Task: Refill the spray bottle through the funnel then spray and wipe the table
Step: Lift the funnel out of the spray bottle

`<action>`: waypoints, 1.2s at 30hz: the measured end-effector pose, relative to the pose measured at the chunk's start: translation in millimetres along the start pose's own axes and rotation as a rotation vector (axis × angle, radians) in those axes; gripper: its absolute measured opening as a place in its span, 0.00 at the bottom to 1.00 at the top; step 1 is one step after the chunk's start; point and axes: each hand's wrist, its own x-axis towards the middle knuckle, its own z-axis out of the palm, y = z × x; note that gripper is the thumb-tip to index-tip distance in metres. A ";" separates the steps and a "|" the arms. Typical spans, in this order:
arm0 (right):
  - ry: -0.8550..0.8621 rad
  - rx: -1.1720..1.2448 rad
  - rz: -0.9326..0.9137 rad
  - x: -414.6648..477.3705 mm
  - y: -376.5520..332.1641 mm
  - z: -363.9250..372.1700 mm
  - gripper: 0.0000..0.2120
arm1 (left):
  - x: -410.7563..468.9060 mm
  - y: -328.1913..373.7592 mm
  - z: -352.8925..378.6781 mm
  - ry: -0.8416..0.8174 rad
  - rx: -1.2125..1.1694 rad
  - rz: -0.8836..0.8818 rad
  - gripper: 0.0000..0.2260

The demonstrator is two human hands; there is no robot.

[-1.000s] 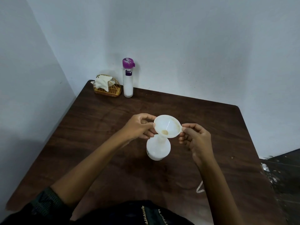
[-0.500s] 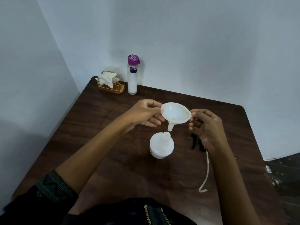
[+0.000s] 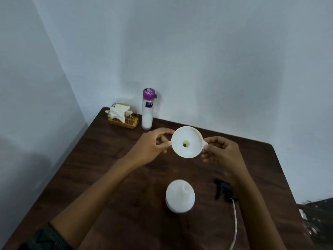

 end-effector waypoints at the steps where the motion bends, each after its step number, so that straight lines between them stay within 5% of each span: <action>1: -0.001 -0.069 -0.024 10.3 2.7 4.3 0.05 | 6.4 -7.8 0.1 0.023 0.038 0.002 0.16; 13: -0.004 -0.484 0.066 185.5 87.6 87.9 0.12 | 116.9 -101.6 6.8 0.007 0.083 -0.340 0.29; 24: 0.034 -0.419 0.167 214.9 125.6 98.3 0.03 | 148.2 -143.4 23.5 0.039 -0.196 -0.504 0.29; 27: -0.002 -0.410 0.174 214.8 125.3 94.3 0.10 | 145.6 -144.3 24.4 0.070 -0.207 -0.520 0.29; 31: 0.011 -0.404 0.169 204.0 121.6 75.8 0.21 | 121.0 -143.4 19.4 0.084 -0.230 -0.549 0.23; 36: 0.061 -0.335 0.136 137.2 121.0 12.2 0.16 | 58.4 -132.6 14.9 -0.068 -0.215 -0.544 0.12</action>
